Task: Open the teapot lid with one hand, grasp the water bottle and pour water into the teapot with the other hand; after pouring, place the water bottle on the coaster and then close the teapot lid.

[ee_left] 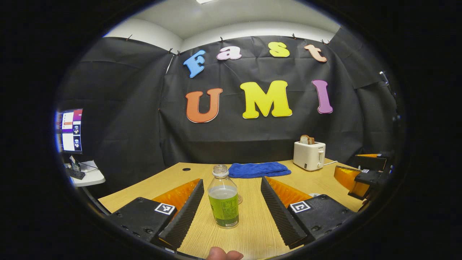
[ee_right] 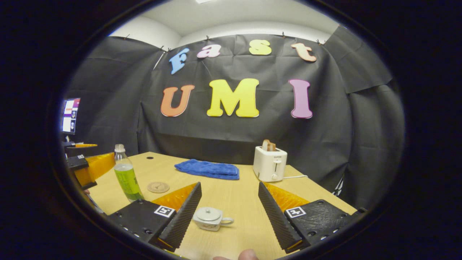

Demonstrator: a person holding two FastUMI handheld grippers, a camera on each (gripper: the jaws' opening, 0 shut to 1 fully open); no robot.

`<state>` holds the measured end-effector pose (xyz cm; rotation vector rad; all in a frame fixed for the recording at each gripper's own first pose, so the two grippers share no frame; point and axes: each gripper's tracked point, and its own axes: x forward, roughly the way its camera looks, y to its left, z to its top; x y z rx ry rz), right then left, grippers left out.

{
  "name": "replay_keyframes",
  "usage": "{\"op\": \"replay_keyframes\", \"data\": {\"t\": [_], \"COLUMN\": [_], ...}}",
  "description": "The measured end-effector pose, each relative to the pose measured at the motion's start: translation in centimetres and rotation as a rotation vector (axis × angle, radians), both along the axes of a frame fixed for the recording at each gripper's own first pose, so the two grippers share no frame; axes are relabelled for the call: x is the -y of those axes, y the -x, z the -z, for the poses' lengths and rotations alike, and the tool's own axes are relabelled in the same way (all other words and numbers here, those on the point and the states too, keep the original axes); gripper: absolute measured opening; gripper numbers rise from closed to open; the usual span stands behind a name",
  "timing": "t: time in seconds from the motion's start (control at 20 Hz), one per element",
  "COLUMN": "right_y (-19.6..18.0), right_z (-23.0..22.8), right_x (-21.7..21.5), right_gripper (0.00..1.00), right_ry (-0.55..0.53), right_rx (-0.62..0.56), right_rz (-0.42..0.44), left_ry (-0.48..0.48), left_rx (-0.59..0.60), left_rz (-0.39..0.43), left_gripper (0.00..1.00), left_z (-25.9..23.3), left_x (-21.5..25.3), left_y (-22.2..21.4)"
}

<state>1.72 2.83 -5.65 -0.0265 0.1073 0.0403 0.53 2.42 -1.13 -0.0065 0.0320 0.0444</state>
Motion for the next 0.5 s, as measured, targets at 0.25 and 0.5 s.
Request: {"op": "replay_keyframes", "data": {"t": [0.25,0.5], "right_y": [-1.4,-2.7], "right_z": [3.2,6.1], "right_x": [-1.1,-1.8], "right_gripper": [0.95,0.95], "right_ry": [-0.017,-0.030], "right_rx": [-0.060,-0.134], "right_rz": [-0.009,-0.007], "left_ry": [0.005,0.014], "left_rx": [0.002,0.002], "left_rz": [-0.006,-0.018], "left_gripper": [0.99,0.99], "left_z": [-0.1,-0.2], "left_x": [-0.5,-1.2], "left_y": [0.1,0.1]}}
